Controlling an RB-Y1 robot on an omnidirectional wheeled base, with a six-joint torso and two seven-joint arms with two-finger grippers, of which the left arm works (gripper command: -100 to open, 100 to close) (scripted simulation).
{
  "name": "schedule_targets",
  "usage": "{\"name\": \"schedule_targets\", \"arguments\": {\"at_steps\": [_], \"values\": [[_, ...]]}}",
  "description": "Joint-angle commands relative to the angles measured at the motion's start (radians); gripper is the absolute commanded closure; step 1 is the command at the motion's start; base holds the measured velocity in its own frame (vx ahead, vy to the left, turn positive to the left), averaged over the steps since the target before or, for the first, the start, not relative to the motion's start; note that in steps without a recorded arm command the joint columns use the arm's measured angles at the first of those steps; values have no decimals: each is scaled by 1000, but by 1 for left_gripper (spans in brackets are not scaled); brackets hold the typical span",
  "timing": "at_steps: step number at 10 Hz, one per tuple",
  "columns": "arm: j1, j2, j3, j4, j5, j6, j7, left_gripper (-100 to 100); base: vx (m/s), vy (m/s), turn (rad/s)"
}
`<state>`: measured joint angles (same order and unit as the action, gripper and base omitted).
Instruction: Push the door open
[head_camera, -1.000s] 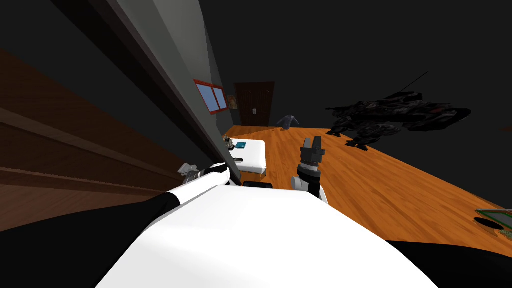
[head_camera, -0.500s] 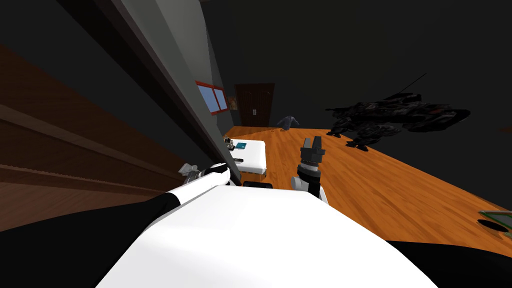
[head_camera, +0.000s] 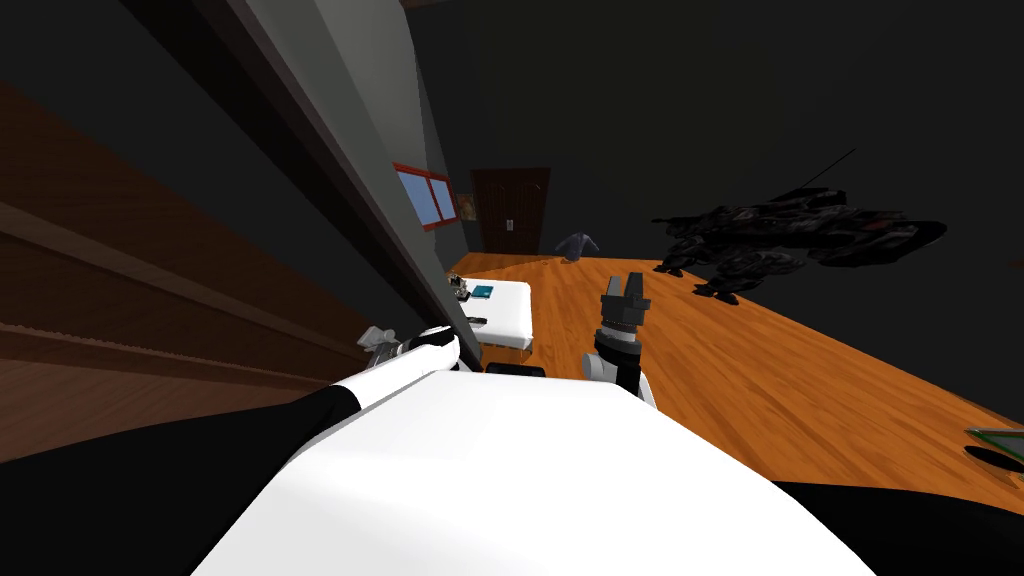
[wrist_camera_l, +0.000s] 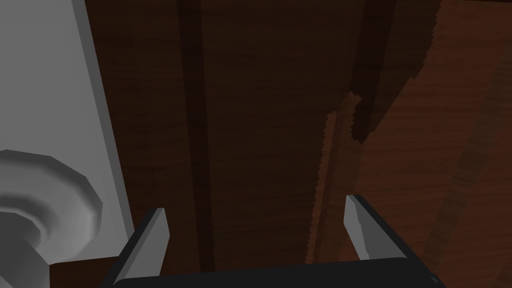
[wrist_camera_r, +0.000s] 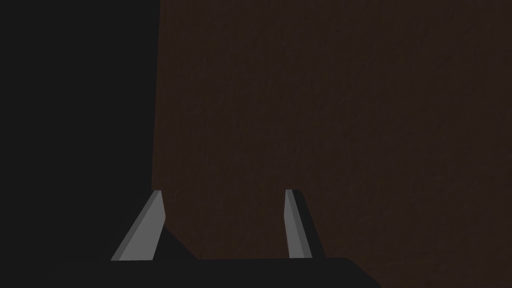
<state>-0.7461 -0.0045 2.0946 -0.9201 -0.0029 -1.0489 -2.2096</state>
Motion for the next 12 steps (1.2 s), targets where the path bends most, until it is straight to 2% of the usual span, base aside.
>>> {"name": "schedule_targets", "arguments": {"at_steps": [1, 7, 8, 12], "values": [[-41, -2, -4, -14, 1, 12, 0, -100, -8, 15, -22], [-41, -2, -4, -14, 1, 12, 0, -100, -4, 4, -7], [9, 9, -29, -19, 5, 12, -1, -100, -132, 0, 69], [26, 50, -98, -14, 19, 1, -8, -100, -142, 8, 13]]}}
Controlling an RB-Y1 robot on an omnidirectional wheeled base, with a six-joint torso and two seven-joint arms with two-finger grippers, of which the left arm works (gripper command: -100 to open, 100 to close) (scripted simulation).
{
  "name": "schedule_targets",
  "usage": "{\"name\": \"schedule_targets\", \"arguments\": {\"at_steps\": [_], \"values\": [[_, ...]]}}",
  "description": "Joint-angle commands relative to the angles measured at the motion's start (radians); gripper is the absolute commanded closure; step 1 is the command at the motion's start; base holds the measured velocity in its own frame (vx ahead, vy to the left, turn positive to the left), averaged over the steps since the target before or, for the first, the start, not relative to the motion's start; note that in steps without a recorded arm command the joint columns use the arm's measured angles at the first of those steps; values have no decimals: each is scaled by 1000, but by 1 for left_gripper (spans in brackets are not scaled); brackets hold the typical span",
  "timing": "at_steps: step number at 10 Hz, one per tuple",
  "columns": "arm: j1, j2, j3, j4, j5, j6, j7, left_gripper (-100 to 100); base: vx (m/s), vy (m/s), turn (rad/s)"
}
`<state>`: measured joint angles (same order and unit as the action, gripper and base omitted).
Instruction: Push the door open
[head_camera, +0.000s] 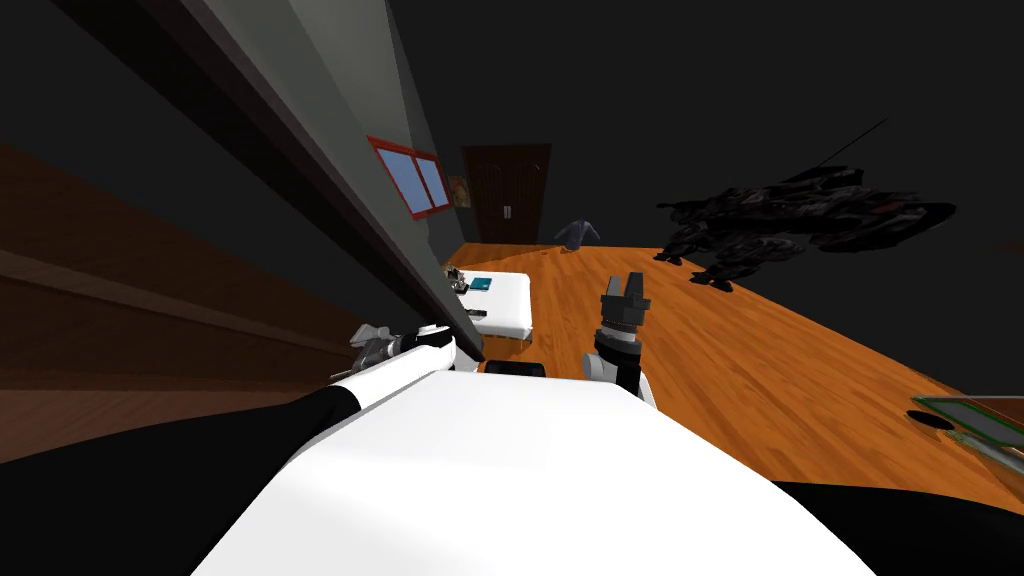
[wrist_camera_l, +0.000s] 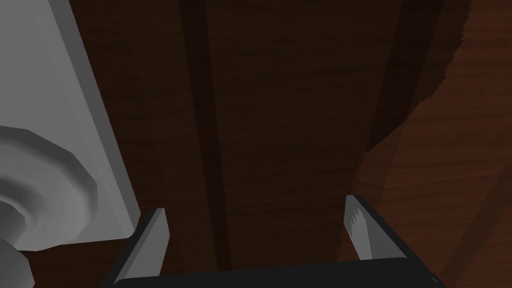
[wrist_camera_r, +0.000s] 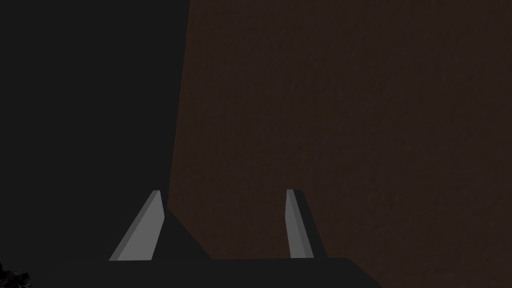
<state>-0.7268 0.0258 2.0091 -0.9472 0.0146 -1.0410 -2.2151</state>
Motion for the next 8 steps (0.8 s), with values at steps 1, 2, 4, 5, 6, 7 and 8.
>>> {"name": "schedule_targets", "arguments": {"at_steps": [1, 2, 4, 5, 6, 7, 8], "values": [[11, 31, -32, 16, 7, -11, -5, -100, -114, 14, -9], [15, 42, -50, 19, 13, -16, -8, -100, -122, 18, 6], [23, 66, -82, 31, 33, -32, -18, -100, -146, 36, -23], [25, 74, -82, 42, 50, -45, -26, -100, -174, 50, -89], [21, 75, -55, 57, 67, -60, -35, -100, -116, 69, -109], [21, 75, -55, 57, 67, -60, -35, -100, -39, 54, -55], [14, 72, -27, 67, 77, -68, -40, -100, 29, 35, -59]]}}
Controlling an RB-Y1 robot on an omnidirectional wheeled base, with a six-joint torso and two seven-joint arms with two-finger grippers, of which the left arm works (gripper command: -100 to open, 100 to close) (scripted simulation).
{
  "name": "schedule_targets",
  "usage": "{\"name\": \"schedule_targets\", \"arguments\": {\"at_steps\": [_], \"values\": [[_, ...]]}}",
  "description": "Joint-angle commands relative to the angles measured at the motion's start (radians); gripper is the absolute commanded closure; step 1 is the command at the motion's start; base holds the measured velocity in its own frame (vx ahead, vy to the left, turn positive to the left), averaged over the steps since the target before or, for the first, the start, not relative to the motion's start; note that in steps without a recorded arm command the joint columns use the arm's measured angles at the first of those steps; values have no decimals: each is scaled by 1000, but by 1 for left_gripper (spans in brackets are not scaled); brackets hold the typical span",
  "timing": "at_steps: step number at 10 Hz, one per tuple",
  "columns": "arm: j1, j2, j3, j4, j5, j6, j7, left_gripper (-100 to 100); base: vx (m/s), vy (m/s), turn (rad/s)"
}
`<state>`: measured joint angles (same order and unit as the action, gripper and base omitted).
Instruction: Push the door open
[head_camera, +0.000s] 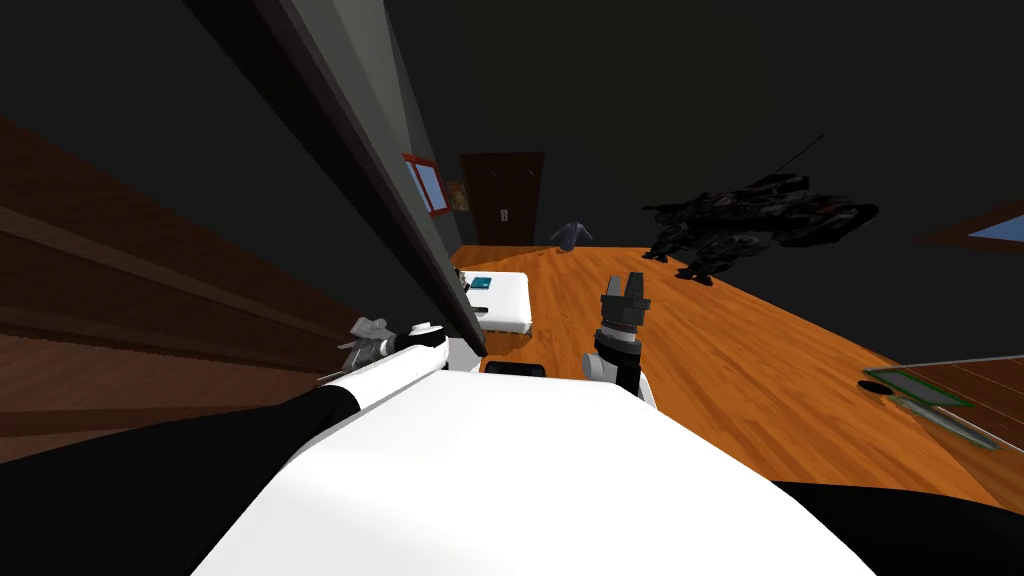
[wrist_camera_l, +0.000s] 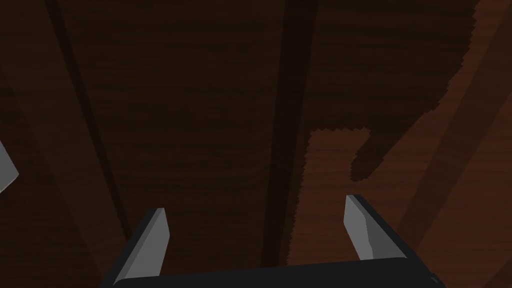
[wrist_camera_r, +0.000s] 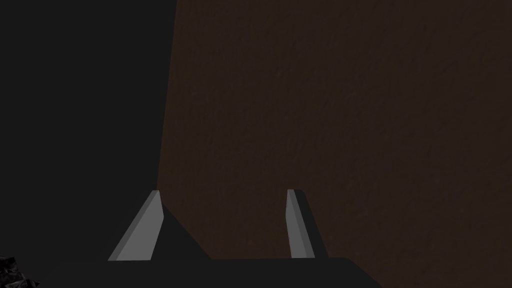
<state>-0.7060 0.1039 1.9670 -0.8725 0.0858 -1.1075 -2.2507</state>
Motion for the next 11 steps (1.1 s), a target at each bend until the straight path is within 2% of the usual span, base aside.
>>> {"name": "schedule_targets", "arguments": {"at_steps": [1, 4, 6, 11], "values": [[-10, -8, 28, -4, 10, -4, -7, -100, 89, 27, -66], [-35, -19, 90, 14, 22, -15, -13, -100, 157, 17, -108], [-50, -23, 111, 22, 25, -18, -15, -100, 152, 23, -23], [-62, -25, 119, 27, 26, -19, -16, -100, 55, 0, -20]]}}
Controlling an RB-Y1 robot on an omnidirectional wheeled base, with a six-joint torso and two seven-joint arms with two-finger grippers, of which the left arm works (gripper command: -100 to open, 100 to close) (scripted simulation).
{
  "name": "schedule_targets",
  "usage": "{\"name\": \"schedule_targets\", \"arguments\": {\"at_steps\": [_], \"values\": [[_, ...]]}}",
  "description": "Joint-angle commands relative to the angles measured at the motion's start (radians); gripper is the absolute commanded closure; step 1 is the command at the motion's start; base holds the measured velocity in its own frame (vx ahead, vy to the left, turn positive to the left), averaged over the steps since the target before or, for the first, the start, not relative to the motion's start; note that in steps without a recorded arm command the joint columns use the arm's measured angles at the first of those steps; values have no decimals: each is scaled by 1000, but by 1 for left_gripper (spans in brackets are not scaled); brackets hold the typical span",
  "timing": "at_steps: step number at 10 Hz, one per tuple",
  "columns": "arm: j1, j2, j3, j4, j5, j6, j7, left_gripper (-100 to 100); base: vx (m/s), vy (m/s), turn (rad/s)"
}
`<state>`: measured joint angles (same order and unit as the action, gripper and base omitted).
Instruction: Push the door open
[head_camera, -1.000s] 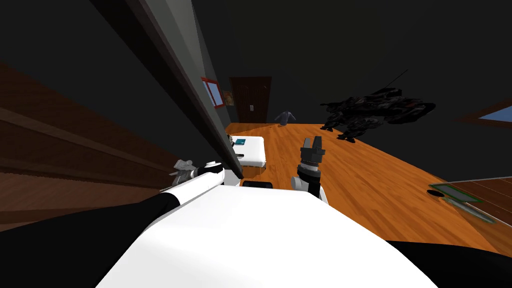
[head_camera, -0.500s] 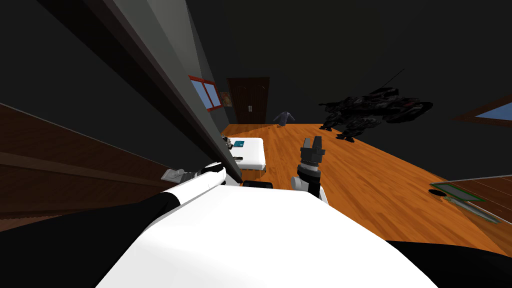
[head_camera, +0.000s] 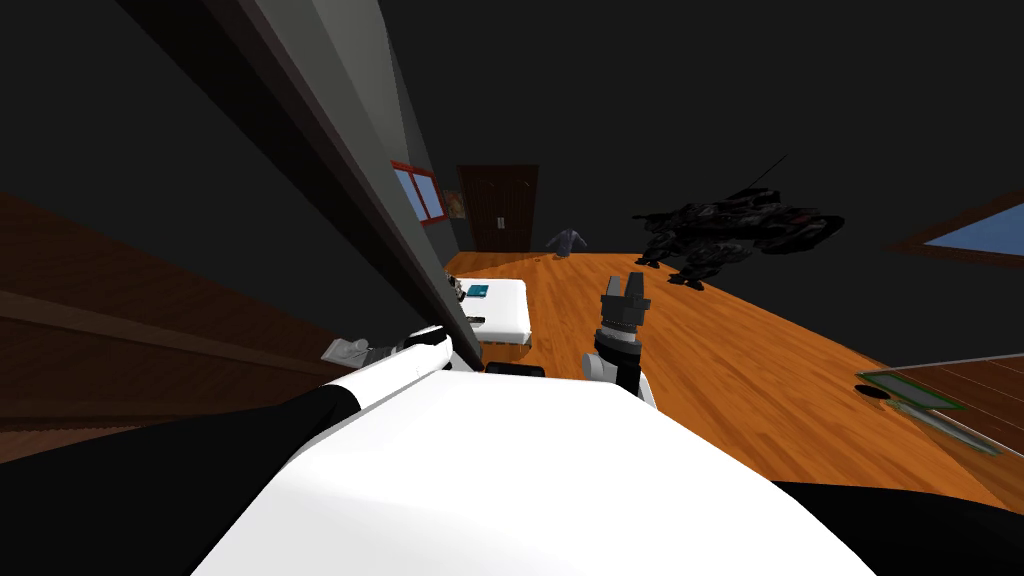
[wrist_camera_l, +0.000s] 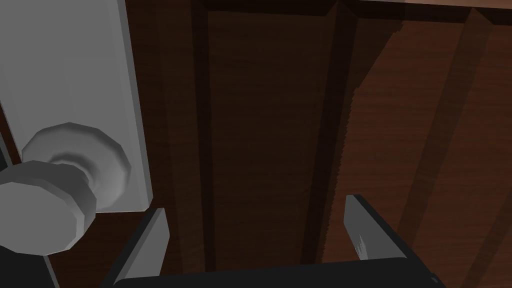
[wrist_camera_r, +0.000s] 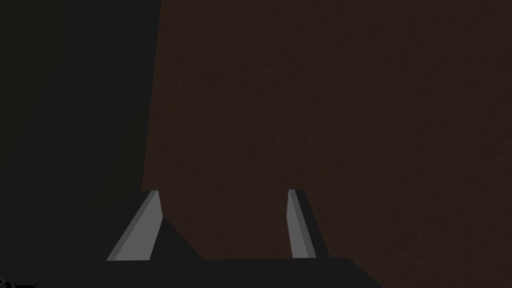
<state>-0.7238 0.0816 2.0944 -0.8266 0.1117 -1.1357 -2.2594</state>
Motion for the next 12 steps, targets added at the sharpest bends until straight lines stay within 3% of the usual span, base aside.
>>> {"name": "schedule_targets", "arguments": {"at_steps": [1, 7, 8, 12], "values": [[-45, -3, -9, -19, 0, 9, -7, -100, -9, -5, 27], [-45, -3, -9, -19, 0, 9, -7, -100, 0, 3, -1], [-4, -8, -35, -34, 4, 7, -10, -100, -137, 6, 99], [6, 10, -110, -29, 15, -2, -16, -100, -130, 42, 37]]}}
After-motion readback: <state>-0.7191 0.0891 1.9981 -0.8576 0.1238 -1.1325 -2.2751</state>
